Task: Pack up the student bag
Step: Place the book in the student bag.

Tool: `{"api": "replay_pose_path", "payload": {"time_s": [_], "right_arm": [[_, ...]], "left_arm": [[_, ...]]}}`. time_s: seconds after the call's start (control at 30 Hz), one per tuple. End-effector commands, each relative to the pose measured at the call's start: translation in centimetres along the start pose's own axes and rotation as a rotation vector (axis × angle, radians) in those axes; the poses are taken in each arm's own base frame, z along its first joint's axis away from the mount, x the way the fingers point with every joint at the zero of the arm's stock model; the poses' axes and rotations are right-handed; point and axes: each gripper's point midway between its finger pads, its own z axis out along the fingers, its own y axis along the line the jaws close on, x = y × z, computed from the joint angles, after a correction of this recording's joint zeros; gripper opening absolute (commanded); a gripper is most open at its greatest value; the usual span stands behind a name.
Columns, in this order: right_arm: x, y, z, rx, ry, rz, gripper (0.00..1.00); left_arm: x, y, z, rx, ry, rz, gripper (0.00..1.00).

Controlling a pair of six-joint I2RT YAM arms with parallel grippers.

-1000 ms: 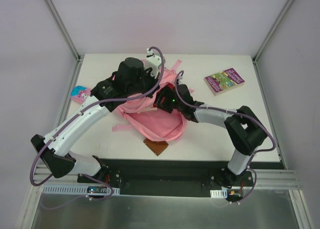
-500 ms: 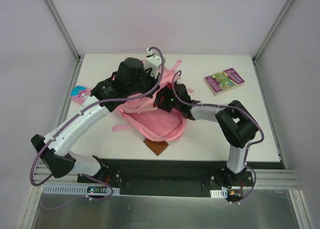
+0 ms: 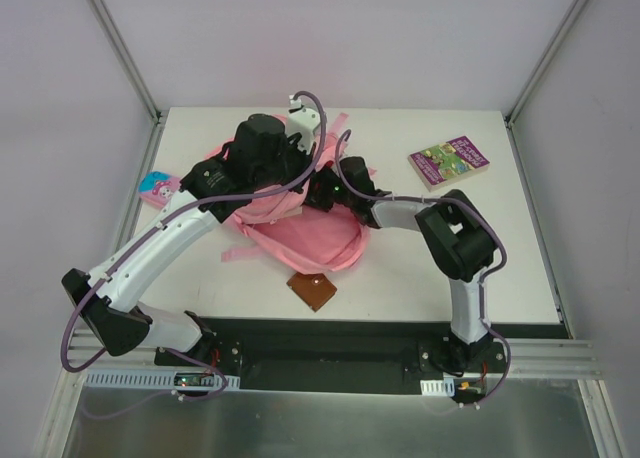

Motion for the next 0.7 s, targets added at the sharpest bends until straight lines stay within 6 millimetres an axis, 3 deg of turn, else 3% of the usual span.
{"api": "replay_pose_path", "payload": {"time_s": [0.0,0.07,0.23,0.37,0.6,0.67], "right_arm": [[-1.4,2.9,-1.0,-0.106,-0.026,-0.047,0.65],[-1.4,2.2,-2.1,-0.086,-0.042,-0.046,0.70],[-4.0,3.7,-6.8,-0.091,-0.145,-0.093,0.74],[-3.7,-0.2,-11.3,0.129,-0.139,-0.015,0.75],[-3.8,-3.6,-20.3,0.331,-0.281,-0.047,0.76],[-4.7,-4.9,-23.4,0.406,-0.345,-0.041,0.76]], "left_arm": [[-3.6,-0.4,-1.3,0.011,-0.142,-0.016,0.00],[-3.5,-0.2,-1.1,-0.003,-0.137,-0.014,0.00],[-2.8,0.5,-0.3,-0.038,-0.115,-0.020,0.00],[-2.7,1.2,0.3,-0.061,-0.106,-0.044,0.00],[-2.6,1.5,1.3,-0.044,-0.108,-0.064,0.00],[-2.1,0.7,2.1,0.005,-0.085,-0.059,0.00]]}}
